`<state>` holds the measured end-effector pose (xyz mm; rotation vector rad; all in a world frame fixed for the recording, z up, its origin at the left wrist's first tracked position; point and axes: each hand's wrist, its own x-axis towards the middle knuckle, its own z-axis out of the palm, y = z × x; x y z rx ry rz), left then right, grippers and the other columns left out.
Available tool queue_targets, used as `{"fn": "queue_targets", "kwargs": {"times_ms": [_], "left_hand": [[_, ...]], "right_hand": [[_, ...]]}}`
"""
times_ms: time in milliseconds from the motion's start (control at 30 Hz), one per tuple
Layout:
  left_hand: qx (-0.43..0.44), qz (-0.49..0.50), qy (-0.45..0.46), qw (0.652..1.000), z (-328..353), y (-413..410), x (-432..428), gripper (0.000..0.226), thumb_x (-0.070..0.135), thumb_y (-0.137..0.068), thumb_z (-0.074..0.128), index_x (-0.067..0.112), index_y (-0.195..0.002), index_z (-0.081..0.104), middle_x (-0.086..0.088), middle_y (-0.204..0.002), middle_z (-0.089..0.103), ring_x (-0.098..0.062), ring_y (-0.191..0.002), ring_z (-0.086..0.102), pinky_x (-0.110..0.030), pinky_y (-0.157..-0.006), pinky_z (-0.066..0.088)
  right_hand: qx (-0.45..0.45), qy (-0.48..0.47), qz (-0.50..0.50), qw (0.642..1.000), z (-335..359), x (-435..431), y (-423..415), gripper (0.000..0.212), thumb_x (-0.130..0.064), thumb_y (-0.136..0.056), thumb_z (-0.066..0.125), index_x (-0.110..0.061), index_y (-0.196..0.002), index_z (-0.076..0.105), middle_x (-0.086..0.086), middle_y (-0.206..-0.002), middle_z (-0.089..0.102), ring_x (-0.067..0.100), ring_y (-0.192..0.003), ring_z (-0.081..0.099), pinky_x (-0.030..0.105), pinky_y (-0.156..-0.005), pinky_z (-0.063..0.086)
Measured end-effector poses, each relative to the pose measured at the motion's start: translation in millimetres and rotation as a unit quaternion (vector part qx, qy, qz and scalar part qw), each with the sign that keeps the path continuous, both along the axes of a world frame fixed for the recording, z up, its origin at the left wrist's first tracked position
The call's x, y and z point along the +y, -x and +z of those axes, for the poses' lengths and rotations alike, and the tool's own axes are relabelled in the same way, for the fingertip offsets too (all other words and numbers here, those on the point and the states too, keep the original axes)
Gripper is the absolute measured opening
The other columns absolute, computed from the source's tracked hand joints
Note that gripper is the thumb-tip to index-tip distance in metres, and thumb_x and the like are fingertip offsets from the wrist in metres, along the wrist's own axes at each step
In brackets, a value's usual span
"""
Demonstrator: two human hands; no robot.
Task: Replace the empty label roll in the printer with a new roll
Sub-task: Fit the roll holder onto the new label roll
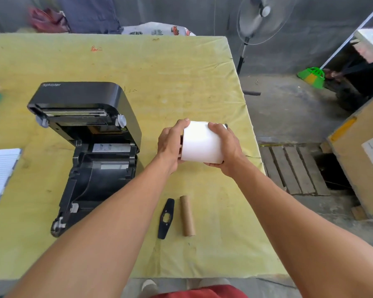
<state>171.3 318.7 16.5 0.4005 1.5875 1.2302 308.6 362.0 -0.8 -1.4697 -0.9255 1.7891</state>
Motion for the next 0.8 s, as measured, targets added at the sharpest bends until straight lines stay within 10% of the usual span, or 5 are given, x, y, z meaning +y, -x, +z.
{"fn": "queue_targets", "kwargs": {"times_ms": [400,633,800], "left_hand": [[0.244,-0.086,-0.002,0.966,-13.3,16.8,-59.4,0.038,0.056,-0.086,0.051,0.025,-0.104,0.064,0.001,-0.111,0.066,-0.022,-0.101,0.062,-0.047,-0.093,0.049],[0.256,-0.061,-0.040,0.964,-23.4,12.5,-114.3,0.028,0.045,-0.078,0.058,0.026,-0.097,0.064,0.007,-0.102,0.067,-0.013,-0.093,0.064,-0.037,-0.082,0.053],[0.419,-0.168,0.035,0.892,-50.7,6.9,-143.7,0.036,0.028,-0.081,0.068,0.023,-0.115,0.057,0.007,-0.099,0.061,-0.008,-0.077,0.056,-0.026,-0.062,0.043]], "right_hand": [[0.033,0.007,-0.025,0.999,-2.4,-40.1,-18.6,0.046,-0.053,-0.065,0.072,-0.032,-0.106,0.065,0.003,-0.113,0.072,0.032,-0.099,0.071,0.044,-0.067,0.059],[0.036,0.005,-0.045,0.998,2.0,-88.6,-34.9,0.052,-0.052,-0.065,0.072,-0.031,-0.111,0.065,0.005,-0.119,0.070,0.034,-0.104,0.070,0.047,-0.071,0.059],[0.030,-0.002,-0.049,0.998,3.1,-110.5,-45.1,0.047,-0.052,-0.065,0.072,-0.032,-0.107,0.064,0.004,-0.120,0.069,0.033,-0.103,0.069,0.045,-0.066,0.059]]}}
